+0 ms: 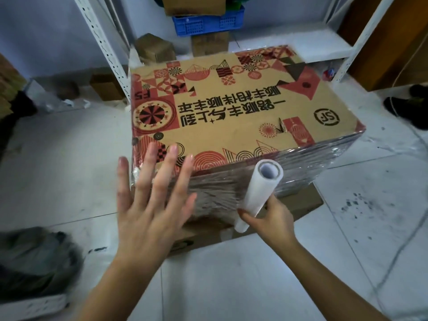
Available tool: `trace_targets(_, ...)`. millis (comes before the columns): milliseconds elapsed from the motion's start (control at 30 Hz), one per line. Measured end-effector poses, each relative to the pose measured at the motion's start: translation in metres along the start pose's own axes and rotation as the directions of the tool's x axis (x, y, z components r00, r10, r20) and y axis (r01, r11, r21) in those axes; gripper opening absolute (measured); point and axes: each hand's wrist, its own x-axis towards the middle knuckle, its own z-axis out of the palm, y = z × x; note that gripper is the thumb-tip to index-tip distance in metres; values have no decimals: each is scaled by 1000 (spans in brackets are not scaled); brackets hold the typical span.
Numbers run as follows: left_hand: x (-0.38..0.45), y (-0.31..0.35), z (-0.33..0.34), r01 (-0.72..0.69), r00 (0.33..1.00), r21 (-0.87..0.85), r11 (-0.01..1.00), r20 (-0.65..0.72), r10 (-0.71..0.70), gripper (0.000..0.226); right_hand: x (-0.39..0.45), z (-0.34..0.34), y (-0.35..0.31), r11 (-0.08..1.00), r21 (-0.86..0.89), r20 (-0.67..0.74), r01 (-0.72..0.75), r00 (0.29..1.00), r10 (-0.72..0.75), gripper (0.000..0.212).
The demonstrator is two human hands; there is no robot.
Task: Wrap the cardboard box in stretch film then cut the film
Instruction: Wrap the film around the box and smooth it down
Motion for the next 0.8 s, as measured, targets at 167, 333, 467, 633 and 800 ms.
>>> trace_targets(167, 24, 2, 13, 97, 925, -63, 993, 374, -67, 61, 1, -2, -10, 998, 42, -9, -37, 999, 37, 57)
trace_targets(333, 33, -8, 12, 406, 786, -205, 891, 575, -226, 62, 7, -5, -13, 984, -180, -165, 3, 986, -33, 64)
trace_targets(467, 35, -12, 16, 412, 830, -306, 858, 515, -214, 58, 5, -9, -16, 988, -141, -344, 62, 933, -108, 88)
trace_targets(633, 35, -16, 21, 362, 872, -327, 873, 449, -193, 62, 3, -21, -29, 987, -56, -378, 152, 912, -162, 97)
trace_targets(800, 62, -42, 29, 360, 877, -358, 861, 445, -182, 52, 11, -34, -41, 973, -109, -319, 205, 920, -229, 78)
